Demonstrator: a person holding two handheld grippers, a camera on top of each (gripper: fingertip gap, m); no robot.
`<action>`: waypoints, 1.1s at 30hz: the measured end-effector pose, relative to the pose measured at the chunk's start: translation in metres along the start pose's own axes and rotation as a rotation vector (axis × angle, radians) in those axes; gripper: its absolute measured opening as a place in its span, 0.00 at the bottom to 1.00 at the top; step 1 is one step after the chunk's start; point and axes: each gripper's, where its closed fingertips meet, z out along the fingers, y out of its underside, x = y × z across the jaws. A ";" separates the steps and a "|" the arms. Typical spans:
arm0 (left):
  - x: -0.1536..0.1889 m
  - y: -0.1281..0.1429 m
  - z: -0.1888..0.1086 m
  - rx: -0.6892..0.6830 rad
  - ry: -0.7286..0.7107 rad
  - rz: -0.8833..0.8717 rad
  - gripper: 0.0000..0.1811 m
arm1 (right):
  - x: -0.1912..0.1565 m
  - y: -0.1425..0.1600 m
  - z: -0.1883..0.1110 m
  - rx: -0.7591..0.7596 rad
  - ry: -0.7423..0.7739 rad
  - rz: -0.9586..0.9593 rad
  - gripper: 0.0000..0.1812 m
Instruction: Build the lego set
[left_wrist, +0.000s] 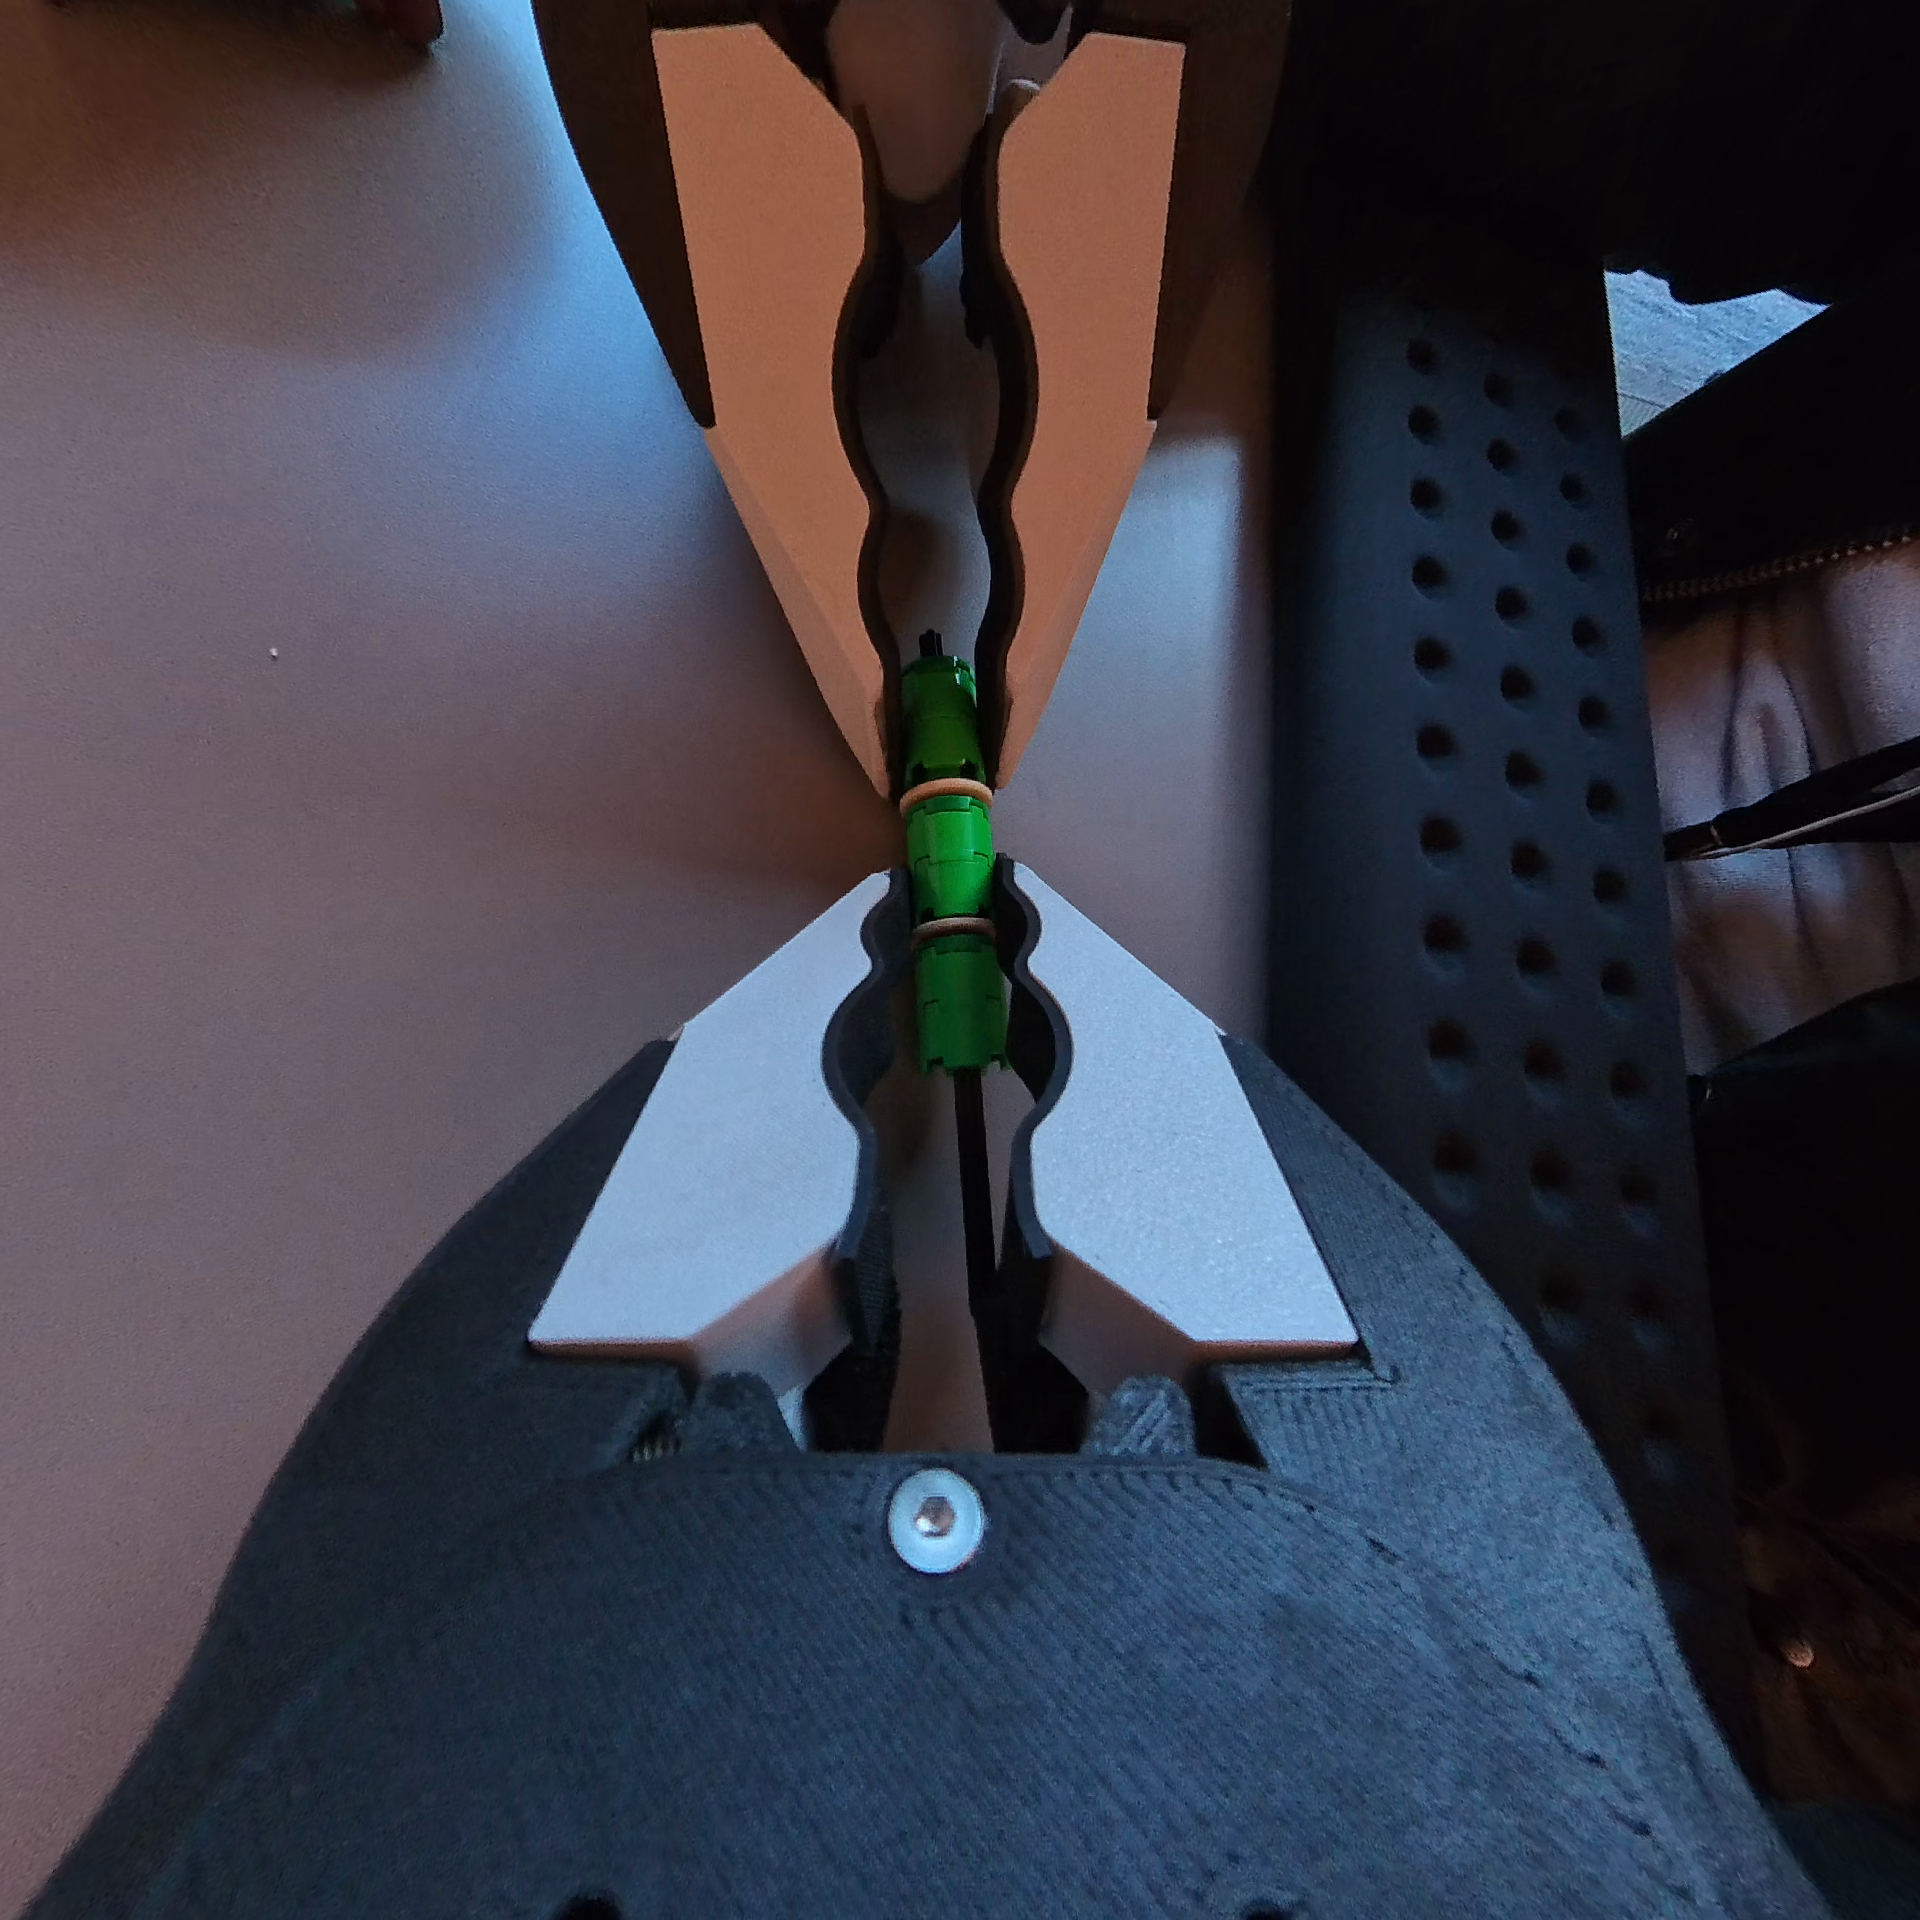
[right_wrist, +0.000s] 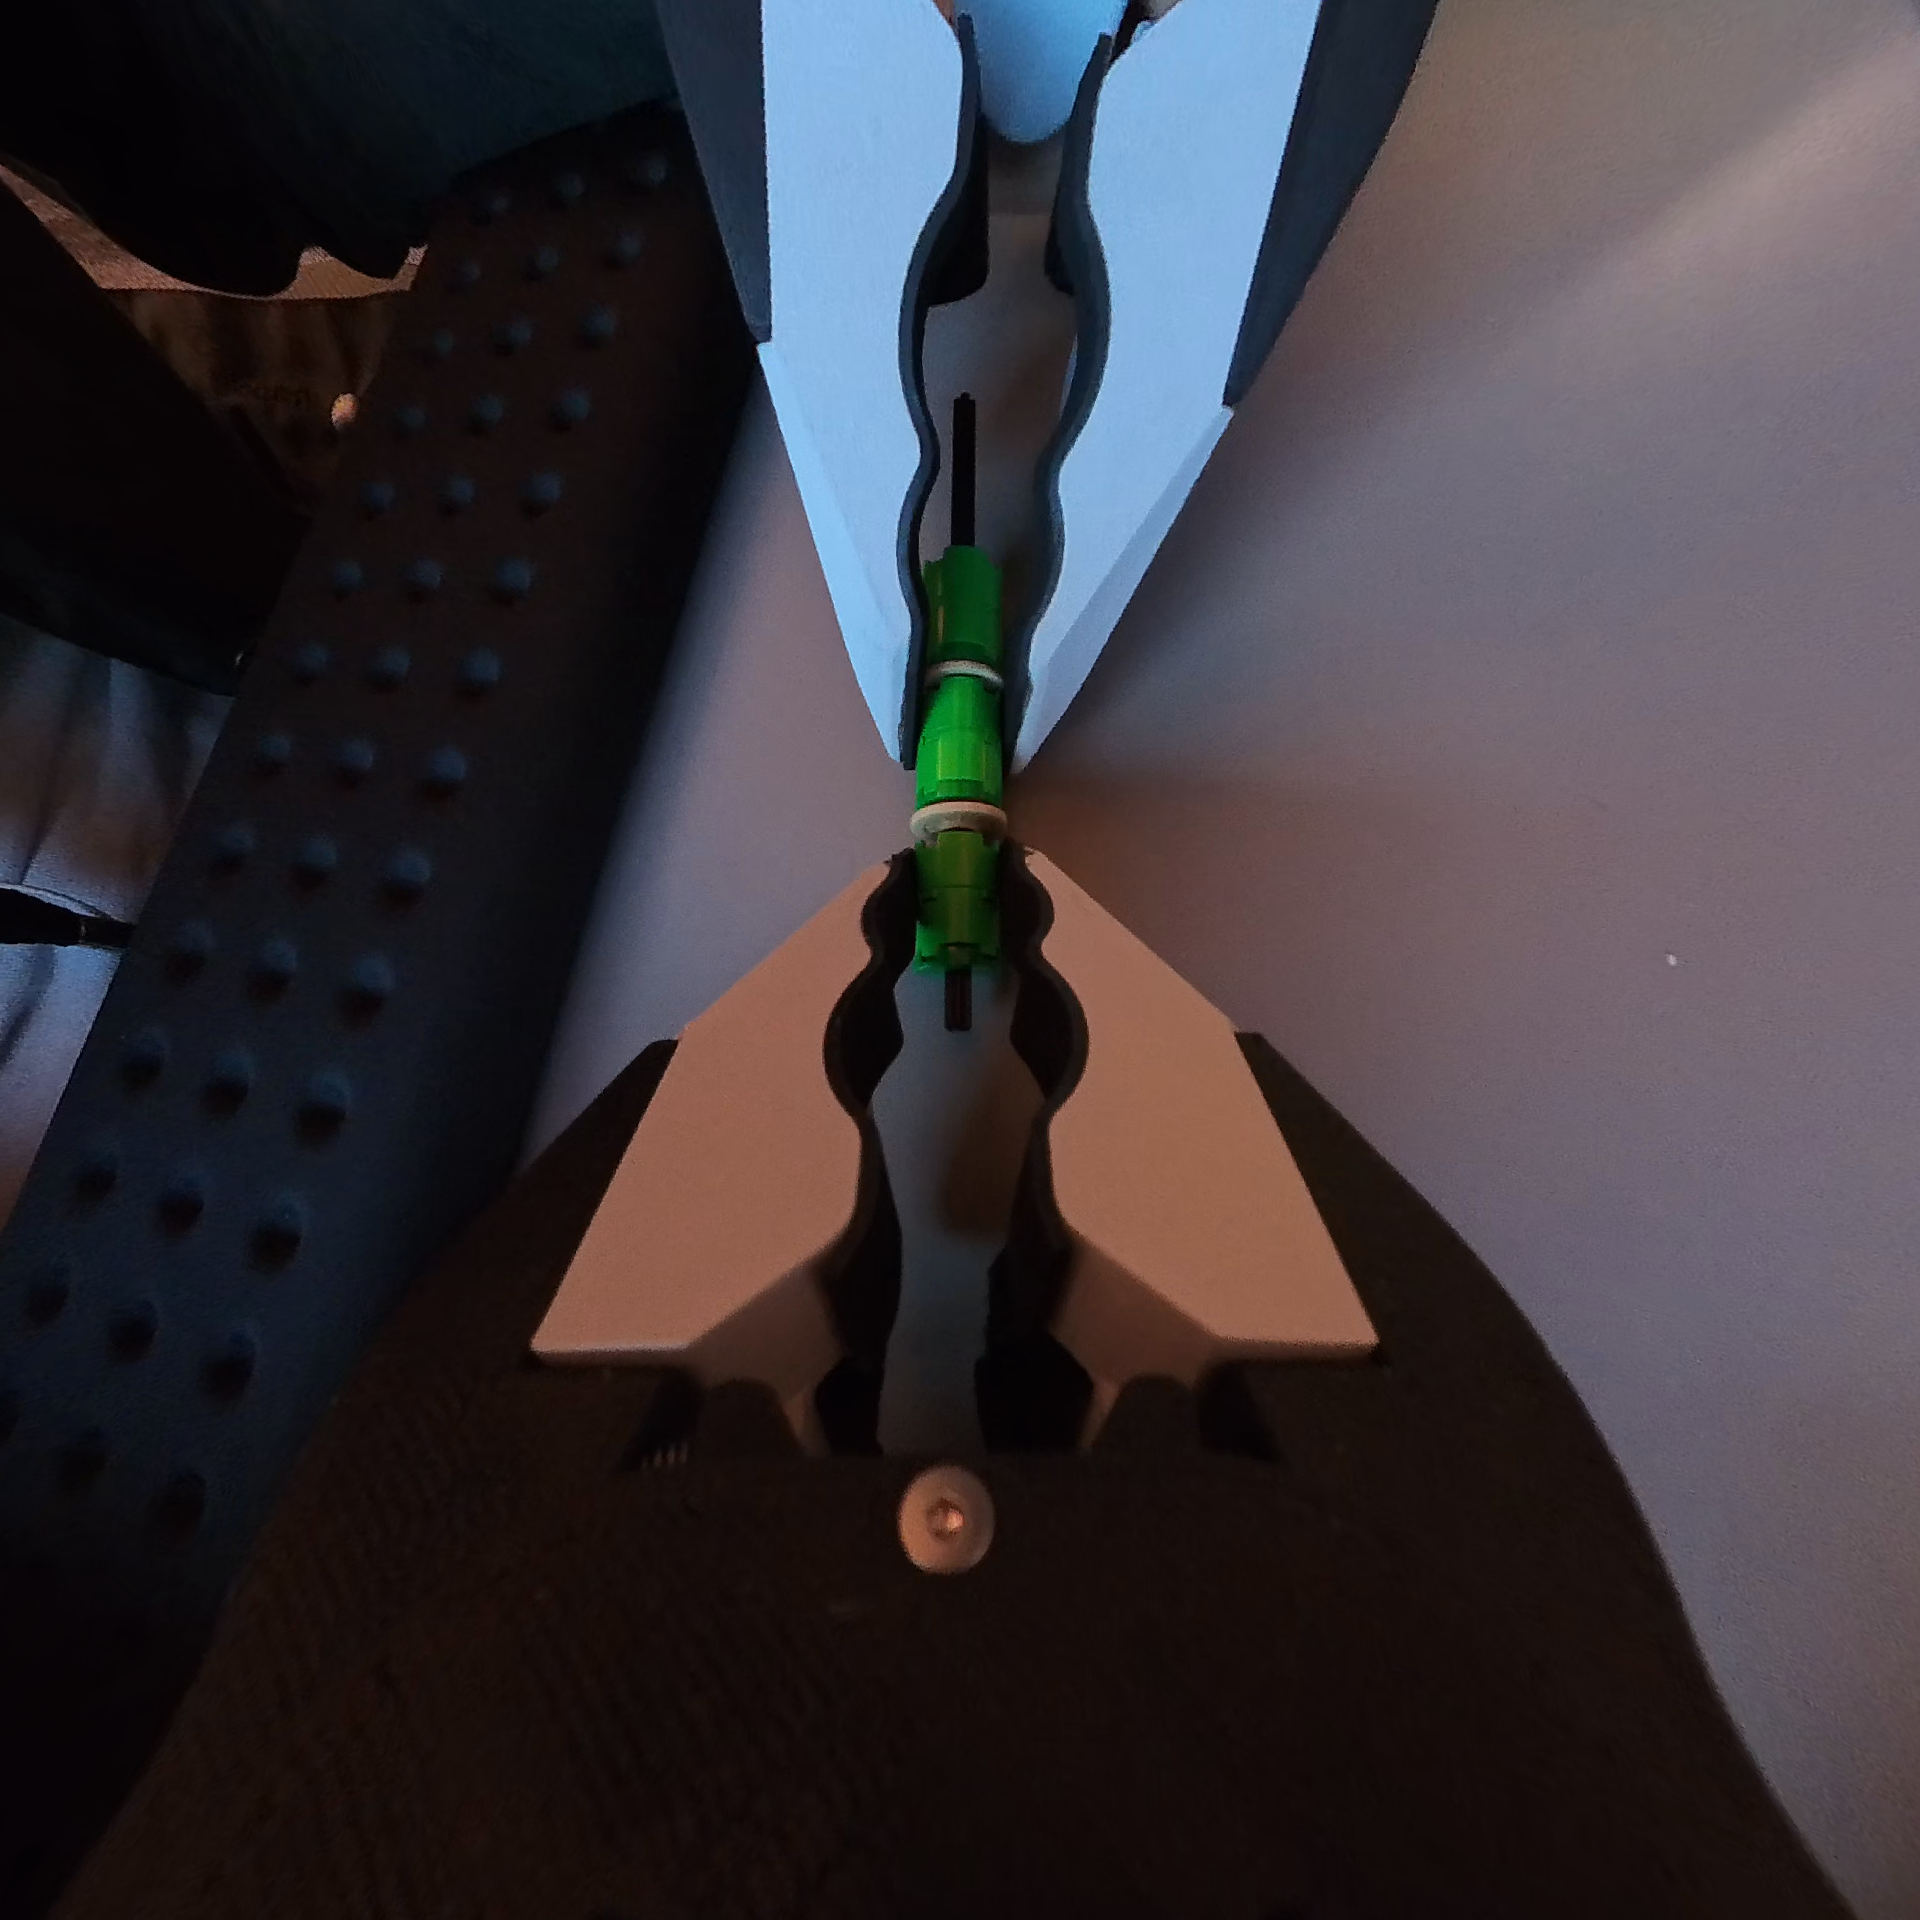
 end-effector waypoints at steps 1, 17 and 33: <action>0.000 0.000 0.000 0.001 0.000 -0.001 0.09 | 0.000 0.000 0.000 0.001 -0.001 0.000 0.10; 0.005 0.006 -0.005 0.025 0.013 -0.035 0.09 | -0.004 -0.001 0.003 0.007 -0.018 -0.008 0.11; 0.008 0.012 -0.012 0.043 0.021 -0.056 0.09 | -0.006 -0.002 0.005 0.010 -0.024 -0.010 0.11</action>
